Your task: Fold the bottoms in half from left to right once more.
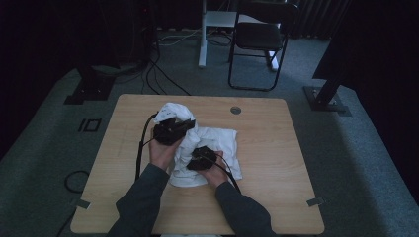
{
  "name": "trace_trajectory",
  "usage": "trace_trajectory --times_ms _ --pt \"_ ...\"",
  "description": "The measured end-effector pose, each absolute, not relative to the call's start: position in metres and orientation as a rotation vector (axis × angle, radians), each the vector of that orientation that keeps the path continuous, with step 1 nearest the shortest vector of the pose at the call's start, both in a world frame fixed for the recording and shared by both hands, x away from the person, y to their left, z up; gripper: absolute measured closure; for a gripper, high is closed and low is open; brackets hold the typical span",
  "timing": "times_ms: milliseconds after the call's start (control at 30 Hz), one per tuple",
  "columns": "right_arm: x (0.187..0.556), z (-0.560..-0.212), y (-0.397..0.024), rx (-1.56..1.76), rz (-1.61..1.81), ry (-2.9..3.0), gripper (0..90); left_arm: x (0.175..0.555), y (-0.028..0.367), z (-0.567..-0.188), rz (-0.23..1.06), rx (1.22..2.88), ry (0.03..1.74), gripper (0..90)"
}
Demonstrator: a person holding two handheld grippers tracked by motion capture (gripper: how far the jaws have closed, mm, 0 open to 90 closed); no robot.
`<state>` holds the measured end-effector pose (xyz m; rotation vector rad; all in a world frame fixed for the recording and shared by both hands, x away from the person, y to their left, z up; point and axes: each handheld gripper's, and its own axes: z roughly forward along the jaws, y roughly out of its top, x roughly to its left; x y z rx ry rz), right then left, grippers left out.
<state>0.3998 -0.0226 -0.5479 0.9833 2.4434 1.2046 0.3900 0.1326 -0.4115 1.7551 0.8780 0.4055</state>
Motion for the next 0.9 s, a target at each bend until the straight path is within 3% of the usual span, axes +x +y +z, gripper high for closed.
trace_trajectory --times_ms 200,367,567,800,900 --pt "0.374 -0.524 -0.071 0.868 1.279 2.345 32.7 0.387 0.139 -0.412 0.408 1.754 0.875 88.1" --pt "0.375 -0.531 -0.124 1.106 1.178 2.23 30.4 0.387 0.133 -0.413 0.405 1.768 0.863 88.1" --pt "0.376 -0.56 -0.113 1.147 1.06 2.267 33.9 0.385 0.115 -0.41 0.37 1.793 0.795 88.0" --pt "0.381 -0.561 -0.091 1.109 1.113 2.299 34.2 0.386 0.095 -0.413 0.364 1.836 0.762 88.0" --pt "0.377 -0.554 -0.099 1.072 1.233 2.329 31.1 0.388 0.092 -0.422 0.352 1.86 0.767 88.0"
